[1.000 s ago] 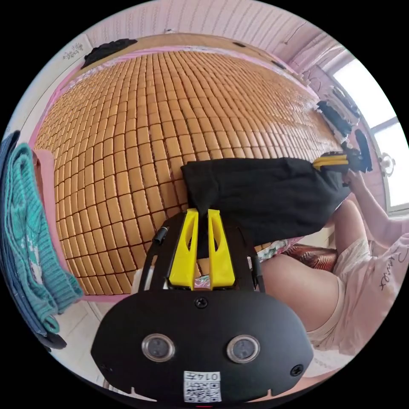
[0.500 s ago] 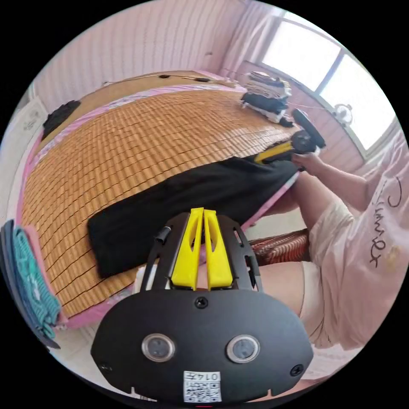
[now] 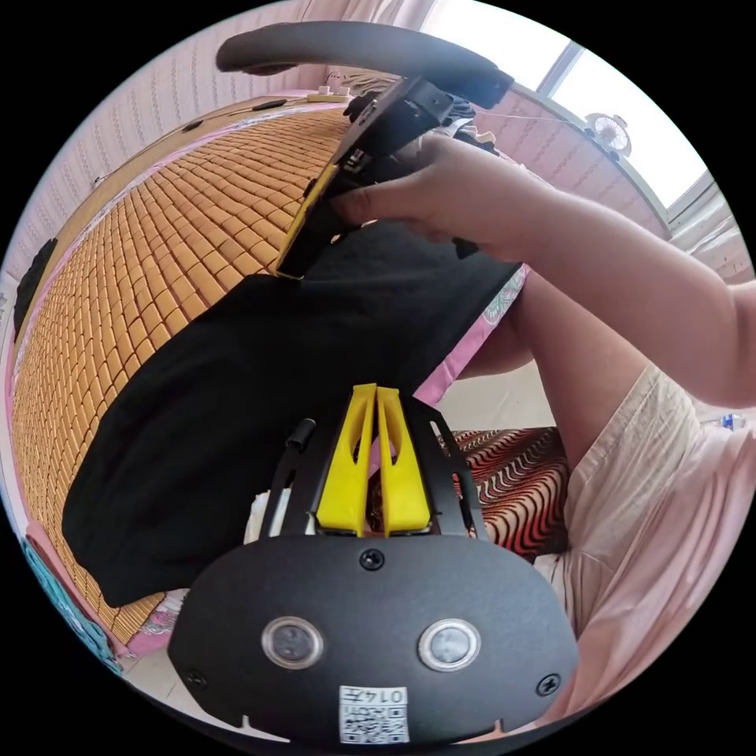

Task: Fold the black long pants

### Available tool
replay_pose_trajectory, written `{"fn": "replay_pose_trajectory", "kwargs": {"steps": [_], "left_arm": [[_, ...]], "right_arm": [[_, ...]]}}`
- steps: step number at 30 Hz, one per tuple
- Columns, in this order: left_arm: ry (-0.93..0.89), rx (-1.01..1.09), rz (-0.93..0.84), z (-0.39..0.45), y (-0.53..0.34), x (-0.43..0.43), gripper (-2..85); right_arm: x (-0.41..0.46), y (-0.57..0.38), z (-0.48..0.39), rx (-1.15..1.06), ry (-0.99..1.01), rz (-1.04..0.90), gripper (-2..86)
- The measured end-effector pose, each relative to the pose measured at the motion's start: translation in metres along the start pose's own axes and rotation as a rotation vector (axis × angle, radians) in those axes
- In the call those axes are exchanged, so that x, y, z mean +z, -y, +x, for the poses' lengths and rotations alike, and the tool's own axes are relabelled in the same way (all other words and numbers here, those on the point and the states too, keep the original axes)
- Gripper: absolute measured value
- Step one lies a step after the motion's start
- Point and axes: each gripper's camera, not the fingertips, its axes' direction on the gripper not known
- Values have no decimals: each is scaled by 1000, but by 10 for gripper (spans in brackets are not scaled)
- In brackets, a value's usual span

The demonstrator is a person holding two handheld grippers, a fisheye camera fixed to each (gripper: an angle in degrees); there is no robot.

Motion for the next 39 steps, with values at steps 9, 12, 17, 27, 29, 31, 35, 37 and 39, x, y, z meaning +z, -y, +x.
{"fn": "replay_pose_trajectory", "kwargs": {"steps": [9, 12, 17, 27, 29, 31, 35, 37, 39], "left_arm": [[15, -173, 113, -17, -24, -35, -10], [59, -261, 118, -34, -37, -46, -10], [112, -404, 103, -58, -53, -51, -10], [122, -433, -33, -68, -51, -10, -10], [105, -444, -24, -70, -52, -8, -10], [68, -430, -9, -70, -50, -4, -10], [-30, -324, 34, -51, -25, 15, -10], [-88, -275, 56, -40, -12, 27, -10], [-125, -275, 115, -35, -6, 30, -10]], "right_arm": [[-90, -283, 136, 760, -91, 323, 19], [-84, -394, 176, 1111, -160, 291, 93], [-50, -493, 210, 1375, 8, 365, 136], [-61, -520, 196, 1275, 71, 447, 24], [-91, -527, 192, 1211, 109, 635, 20], [-122, -529, 193, 1143, 118, 775, 18], [-208, -510, 181, 938, -53, 973, 17], [-237, -494, 166, 842, -89, 1062, 19], [-256, -466, 144, 692, -58, 1123, 21]]}}
